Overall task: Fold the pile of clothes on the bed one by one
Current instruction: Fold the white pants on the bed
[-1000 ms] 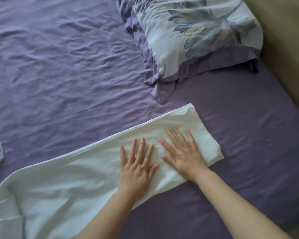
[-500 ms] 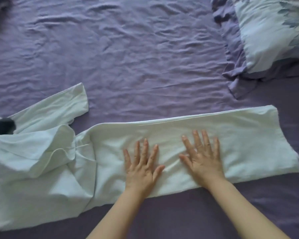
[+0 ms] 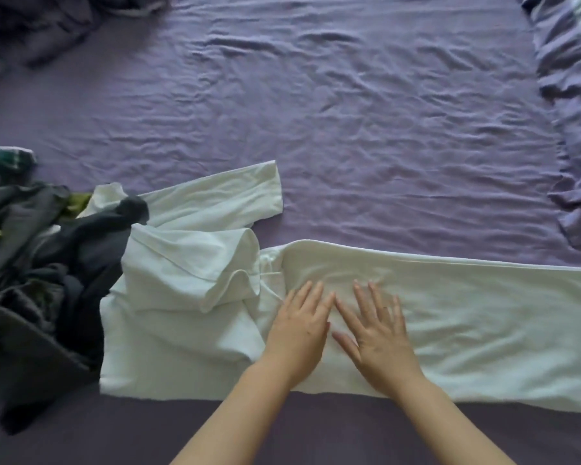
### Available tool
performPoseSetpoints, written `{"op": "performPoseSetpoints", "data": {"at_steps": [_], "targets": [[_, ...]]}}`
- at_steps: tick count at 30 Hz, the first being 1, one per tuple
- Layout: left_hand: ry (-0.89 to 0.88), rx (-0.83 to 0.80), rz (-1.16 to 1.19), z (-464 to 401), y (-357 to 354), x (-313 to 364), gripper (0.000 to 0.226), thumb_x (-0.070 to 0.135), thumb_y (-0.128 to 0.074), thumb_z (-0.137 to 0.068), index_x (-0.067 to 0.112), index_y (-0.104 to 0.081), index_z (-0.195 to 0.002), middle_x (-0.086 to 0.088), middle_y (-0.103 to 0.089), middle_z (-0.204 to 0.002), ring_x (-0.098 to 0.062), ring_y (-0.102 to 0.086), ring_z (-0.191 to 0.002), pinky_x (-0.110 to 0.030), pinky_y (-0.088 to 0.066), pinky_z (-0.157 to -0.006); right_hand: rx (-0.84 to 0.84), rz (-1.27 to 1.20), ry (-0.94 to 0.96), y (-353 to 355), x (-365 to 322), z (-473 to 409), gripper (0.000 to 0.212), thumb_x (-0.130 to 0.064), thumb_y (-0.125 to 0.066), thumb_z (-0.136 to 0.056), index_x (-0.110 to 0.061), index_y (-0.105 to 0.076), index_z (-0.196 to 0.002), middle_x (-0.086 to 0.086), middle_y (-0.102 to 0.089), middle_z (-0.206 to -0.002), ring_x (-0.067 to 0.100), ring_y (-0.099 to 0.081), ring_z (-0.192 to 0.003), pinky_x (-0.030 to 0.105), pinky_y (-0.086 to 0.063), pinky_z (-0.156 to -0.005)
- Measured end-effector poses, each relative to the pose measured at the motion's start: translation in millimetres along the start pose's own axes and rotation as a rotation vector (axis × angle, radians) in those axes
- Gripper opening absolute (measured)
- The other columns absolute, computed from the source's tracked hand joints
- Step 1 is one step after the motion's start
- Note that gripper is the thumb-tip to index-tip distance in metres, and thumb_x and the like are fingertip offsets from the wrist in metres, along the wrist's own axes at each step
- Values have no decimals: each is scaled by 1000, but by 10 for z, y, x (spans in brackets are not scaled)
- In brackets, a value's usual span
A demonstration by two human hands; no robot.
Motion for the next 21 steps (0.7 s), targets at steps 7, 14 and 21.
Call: {"op": "performPoseSetpoints", "data": {"at_steps": [7,14,21], "targets": [[-97,316,-78,446,983,-660,62,-14,-71,-56,7,-68,-115,-16,-65,-119,-34,-60,-114,-49,-52,-89,-19,-136,-138,75,-385,-168,54,-56,-25,-96,-35,-26,-145,-2,-6,-159,22,0,-146,42,-7,-114],[181,246,-27,656,1240,-1516,45,32,-61,-90,18,-53,-132,-7,-49,-138,-30,-35,-137,-52,-28,-109,224,-691,78,833,-1602,-380,36,-19,-59,-91,-14,-57,-127,4,-44,-142,18,-38,-133,17,-21,-106],[150,48,-107,522,1145,-2034,57,4,-39,-96,33,-31,-144,7,-22,-156,-20,-2,-147,-48,-2,-118,207,-486,-79,635,-1731,-572,36,-14,-57,-88,-13,-55,-123,6,-57,-120,26,-44,-116,30,-34,-97]]}}
Point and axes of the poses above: each hand's wrist, its own z-axis away from the middle knuckle, its own y-axis out of the back of the hand, x = y × z, the point moved 9 cm from there along -z, towards the middle knuckle
